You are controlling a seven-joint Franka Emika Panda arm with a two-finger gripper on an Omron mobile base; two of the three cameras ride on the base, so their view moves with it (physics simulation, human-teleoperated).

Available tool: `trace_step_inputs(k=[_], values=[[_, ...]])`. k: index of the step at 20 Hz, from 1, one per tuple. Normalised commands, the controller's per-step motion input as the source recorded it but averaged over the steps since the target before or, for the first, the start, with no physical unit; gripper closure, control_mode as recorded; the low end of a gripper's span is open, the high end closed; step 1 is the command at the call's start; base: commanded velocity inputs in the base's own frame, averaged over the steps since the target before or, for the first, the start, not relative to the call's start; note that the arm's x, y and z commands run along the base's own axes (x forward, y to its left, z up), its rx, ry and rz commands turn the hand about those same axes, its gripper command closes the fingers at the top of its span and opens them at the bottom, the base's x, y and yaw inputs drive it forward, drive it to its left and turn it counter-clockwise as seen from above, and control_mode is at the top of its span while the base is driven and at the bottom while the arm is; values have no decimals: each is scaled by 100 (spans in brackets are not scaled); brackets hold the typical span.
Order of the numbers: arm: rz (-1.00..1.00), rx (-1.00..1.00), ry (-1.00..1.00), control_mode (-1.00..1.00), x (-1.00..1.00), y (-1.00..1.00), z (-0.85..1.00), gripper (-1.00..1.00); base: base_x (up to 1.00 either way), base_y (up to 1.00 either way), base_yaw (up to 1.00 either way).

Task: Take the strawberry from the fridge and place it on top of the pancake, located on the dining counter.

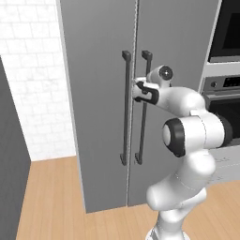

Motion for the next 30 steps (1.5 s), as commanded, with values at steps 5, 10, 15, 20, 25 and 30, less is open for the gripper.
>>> trace_step_inputs(k=[5,10,15,20,25,30], values=[[-1,0,4,-100,-99,-86,-36,100,0,0,0],[-7,0,13,-100,-100,-100,-41,100,0,0,0],[-11,3,14,-100,-100,-100,-27,100,0,0,0],[-6,9,5,-100,-66,-100,-18,100,0,0,0],[-2,13,0,-100,-38,-100,-10,-100,0,0,0],[-8,13,2,-100,-71,-100,3,-100,0,0,0]])
